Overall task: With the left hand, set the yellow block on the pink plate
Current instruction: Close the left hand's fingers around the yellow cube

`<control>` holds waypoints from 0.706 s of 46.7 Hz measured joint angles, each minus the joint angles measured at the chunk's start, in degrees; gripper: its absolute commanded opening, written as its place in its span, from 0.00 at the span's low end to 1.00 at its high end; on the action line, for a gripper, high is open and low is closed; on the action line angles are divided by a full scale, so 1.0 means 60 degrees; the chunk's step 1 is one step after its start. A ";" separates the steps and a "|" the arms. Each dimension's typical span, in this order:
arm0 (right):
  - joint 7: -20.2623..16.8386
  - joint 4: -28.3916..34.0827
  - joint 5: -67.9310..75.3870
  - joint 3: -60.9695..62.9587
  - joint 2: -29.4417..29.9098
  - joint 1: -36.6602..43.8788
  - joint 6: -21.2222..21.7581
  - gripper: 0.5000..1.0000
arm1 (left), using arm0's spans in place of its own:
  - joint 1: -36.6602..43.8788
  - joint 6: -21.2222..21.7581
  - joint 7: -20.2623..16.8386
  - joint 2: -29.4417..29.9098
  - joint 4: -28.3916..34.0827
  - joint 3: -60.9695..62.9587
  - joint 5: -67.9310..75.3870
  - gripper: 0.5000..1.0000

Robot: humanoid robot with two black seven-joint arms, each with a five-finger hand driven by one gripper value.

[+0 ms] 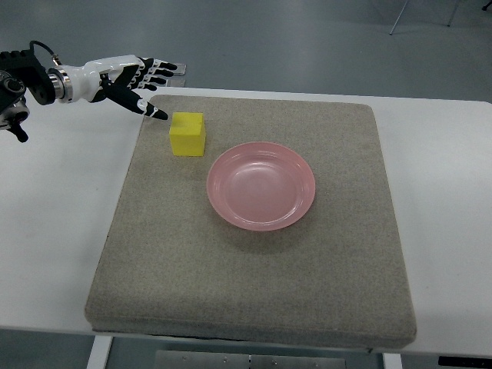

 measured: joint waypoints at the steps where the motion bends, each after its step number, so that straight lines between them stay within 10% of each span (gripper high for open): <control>1: 0.0000 0.0000 0.0000 0.0002 0.0000 0.0001 0.0000 0.85 | -0.0067 -0.0001 0.0001 0.0001 -0.0044 0.0085 0.0160 0.99; 33: -0.0003 0.0000 0.0000 0.0000 0.0000 -0.0001 0.0000 0.85 | -0.0436 0.0907 0.0064 -0.0999 -0.0254 0.1357 0.3627 0.99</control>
